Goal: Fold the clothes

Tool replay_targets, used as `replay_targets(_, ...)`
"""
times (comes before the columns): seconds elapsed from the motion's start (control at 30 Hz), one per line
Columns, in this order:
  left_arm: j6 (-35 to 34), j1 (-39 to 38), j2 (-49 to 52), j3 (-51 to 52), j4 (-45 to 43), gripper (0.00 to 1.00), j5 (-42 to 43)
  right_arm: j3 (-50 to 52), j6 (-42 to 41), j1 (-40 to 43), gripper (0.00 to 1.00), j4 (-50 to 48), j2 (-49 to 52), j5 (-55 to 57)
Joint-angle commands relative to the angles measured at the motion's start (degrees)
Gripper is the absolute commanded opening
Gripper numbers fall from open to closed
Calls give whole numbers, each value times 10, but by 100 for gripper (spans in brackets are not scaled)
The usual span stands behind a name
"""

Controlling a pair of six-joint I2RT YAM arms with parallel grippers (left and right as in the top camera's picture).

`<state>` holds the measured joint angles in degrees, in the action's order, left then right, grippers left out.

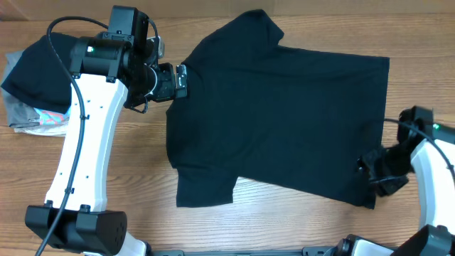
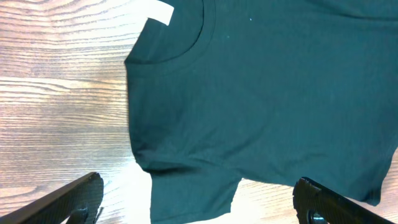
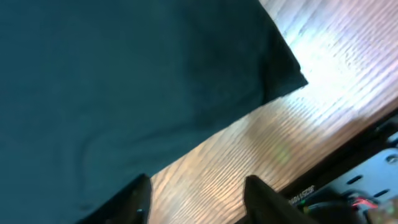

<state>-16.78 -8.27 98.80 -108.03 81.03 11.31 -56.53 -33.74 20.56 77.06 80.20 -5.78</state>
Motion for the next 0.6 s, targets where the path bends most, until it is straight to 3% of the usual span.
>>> replay_targets(0.0,-1,0,5,0,-1,100,3,39,-32,15,55,-19,3,-3)
replay_targets(0.37,-1,0,5,0,-1,100,3,78,-38,88,57,-42,3,-8)
replay_targets(0.57,-1,0,5,0,-1,100,3,78,-38,88,70,-48,3,-7)
